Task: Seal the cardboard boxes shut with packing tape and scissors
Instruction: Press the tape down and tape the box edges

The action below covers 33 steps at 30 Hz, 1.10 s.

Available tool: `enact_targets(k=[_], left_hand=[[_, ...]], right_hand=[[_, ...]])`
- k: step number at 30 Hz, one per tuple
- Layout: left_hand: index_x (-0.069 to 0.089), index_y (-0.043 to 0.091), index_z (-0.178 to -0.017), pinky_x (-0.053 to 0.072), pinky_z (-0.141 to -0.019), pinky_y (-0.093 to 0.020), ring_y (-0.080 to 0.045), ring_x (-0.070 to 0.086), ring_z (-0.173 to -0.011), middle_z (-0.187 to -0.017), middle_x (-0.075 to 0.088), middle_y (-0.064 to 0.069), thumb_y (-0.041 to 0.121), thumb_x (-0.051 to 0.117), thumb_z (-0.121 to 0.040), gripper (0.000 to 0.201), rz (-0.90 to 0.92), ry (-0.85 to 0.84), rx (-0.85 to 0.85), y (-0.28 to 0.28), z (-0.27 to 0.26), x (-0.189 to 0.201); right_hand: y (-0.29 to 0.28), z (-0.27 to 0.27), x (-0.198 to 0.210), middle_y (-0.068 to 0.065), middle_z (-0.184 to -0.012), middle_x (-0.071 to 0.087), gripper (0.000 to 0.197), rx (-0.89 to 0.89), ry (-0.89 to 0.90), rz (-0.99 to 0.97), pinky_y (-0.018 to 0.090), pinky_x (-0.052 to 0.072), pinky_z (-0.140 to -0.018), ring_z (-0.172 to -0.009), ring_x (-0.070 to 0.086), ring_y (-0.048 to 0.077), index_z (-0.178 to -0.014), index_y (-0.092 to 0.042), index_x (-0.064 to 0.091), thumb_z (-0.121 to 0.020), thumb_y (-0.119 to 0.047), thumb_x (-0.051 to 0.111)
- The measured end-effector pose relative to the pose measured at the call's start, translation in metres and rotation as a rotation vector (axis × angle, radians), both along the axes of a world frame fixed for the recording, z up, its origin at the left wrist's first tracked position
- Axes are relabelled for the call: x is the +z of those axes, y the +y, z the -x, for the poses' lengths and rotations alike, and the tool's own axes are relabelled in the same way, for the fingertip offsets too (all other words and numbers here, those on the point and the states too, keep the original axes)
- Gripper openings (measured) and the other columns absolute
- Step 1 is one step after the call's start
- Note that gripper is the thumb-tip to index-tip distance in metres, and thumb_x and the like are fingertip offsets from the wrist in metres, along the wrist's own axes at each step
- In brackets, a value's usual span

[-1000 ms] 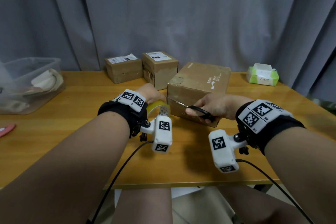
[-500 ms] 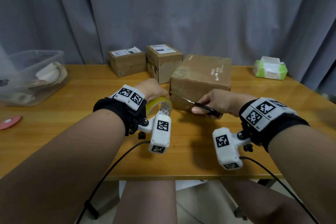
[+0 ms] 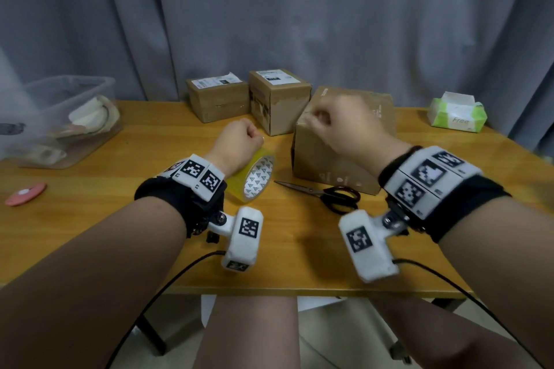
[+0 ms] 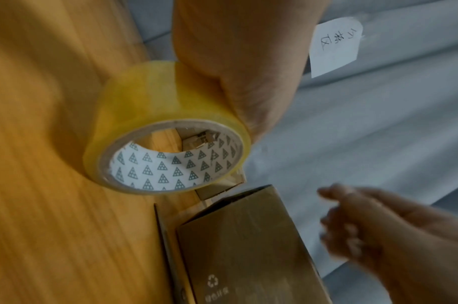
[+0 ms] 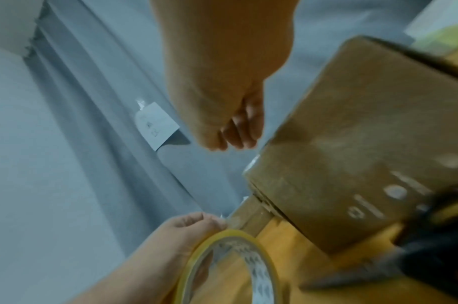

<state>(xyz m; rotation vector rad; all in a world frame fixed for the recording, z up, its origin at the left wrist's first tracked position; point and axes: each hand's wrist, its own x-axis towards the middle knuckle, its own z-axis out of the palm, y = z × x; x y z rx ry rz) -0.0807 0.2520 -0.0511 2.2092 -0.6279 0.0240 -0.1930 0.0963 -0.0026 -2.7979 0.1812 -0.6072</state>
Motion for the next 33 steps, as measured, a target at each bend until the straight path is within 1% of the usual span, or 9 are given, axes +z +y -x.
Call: enact_targets(k=[2, 4, 6, 12, 16, 20, 24, 27, 33], left_hand=[[0.054, 0.010, -0.090, 0.040, -0.058, -0.025, -0.015, 0.050, -0.069, -0.079, 0.056, -0.002, 0.015, 0.052, -0.095, 0.007, -0.006, 0.001, 0.017, 0.004, -0.002, -0.001], [0.054, 0.010, -0.090, 0.043, -0.061, -0.026, -0.016, 0.053, -0.071, -0.085, 0.059, -0.005, 0.014, 0.051, -0.095, 0.007, 0.015, 0.016, 0.026, 0.007, -0.003, -0.002], [0.054, 0.009, -0.090, 0.045, -0.068, -0.029, -0.020, 0.055, -0.078, -0.085, 0.059, -0.005, 0.013, 0.051, -0.094, 0.007, 0.035, 0.013, 0.026, 0.009, -0.004, -0.004], [0.053, 0.010, -0.090, 0.042, -0.063, -0.030, -0.018, 0.049, -0.070, -0.078, 0.054, -0.001, 0.015, 0.051, -0.093, 0.007, 0.050, 0.047, 0.031, 0.008, -0.004, -0.005], [0.052, 0.012, -0.087, 0.040, -0.066, -0.028, -0.017, 0.049, -0.071, -0.077, 0.053, 0.001, 0.016, 0.051, -0.094, 0.008, 0.055, 0.066, 0.039, 0.003, -0.006, -0.004], [0.051, 0.014, -0.083, 0.037, -0.053, -0.024, -0.012, 0.047, -0.061, -0.073, 0.052, 0.002, 0.016, 0.051, -0.094, 0.012, 0.085, 0.048, 0.025, 0.005, -0.007, -0.007], [0.053, 0.012, -0.088, 0.040, -0.053, -0.024, -0.013, 0.047, -0.061, -0.073, 0.052, 0.002, 0.016, 0.051, -0.095, 0.008, 0.109, 0.035, 0.013, 0.007, -0.005, -0.010], [0.054, 0.015, -0.086, 0.044, -0.061, -0.025, -0.014, 0.051, -0.068, -0.076, 0.055, 0.002, 0.017, 0.052, -0.094, 0.008, 0.126, 0.022, -0.021, 0.007, -0.003, -0.011], [0.055, 0.018, -0.086, 0.035, -0.063, -0.014, 0.000, 0.046, -0.070, -0.087, 0.048, 0.013, 0.021, 0.055, -0.093, 0.008, 0.103, -0.209, -0.157, 0.002, 0.013, -0.010]], right_hand=[[0.004, -0.021, 0.008, 0.011, -0.110, 0.064, 0.040, -0.003, -0.067, 0.116, 0.040, 0.048, -0.088, -0.102, 0.060, 0.027, -0.115, -0.008, 0.062, -0.099, -0.040, 0.043], [0.003, -0.043, -0.002, 0.016, -0.142, 0.045, 0.060, -0.088, 0.167, 0.236, 0.044, 0.033, -0.110, -0.130, 0.043, 0.030, -0.136, -0.005, 0.044, -0.099, -0.051, 0.033], [0.003, -0.057, -0.022, 0.015, -0.157, 0.020, 0.074, -0.215, 0.347, 0.287, 0.045, 0.016, -0.118, -0.145, 0.020, 0.028, -0.151, -0.008, 0.019, -0.097, -0.056, 0.033], [0.004, -0.060, -0.031, 0.014, -0.159, 0.013, 0.099, -0.238, 0.377, 0.346, 0.044, 0.013, -0.120, -0.147, 0.014, 0.030, -0.154, -0.014, 0.006, -0.083, -0.053, 0.064], [-0.004, -0.053, -0.027, 0.009, -0.158, 0.020, 0.063, -0.139, 0.320, 0.312, 0.041, 0.015, -0.119, -0.145, 0.019, 0.028, -0.153, -0.017, 0.018, -0.100, -0.046, 0.036], [-0.016, -0.030, -0.028, -0.004, -0.158, 0.021, 0.043, 0.031, 0.255, 0.229, 0.042, 0.008, -0.120, -0.147, 0.016, 0.019, -0.145, -0.036, 0.035, -0.104, -0.038, 0.025], [-0.024, -0.007, -0.027, -0.011, -0.154, 0.028, 0.040, 0.140, 0.174, 0.113, 0.036, 0.009, -0.120, -0.145, 0.021, 0.011, -0.139, -0.037, 0.045, -0.100, -0.042, 0.038], [-0.022, 0.001, -0.036, -0.007, -0.156, 0.026, 0.066, 0.016, 0.129, 0.270, 0.032, 0.014, -0.118, -0.143, 0.025, 0.011, -0.149, -0.026, 0.029, -0.093, -0.056, 0.044], [-0.028, -0.002, -0.040, -0.001, -0.157, 0.026, 0.049, 0.013, 0.118, 0.182, 0.031, 0.009, -0.119, -0.145, 0.021, 0.011, -0.150, -0.018, 0.029, -0.102, -0.029, 0.032]])
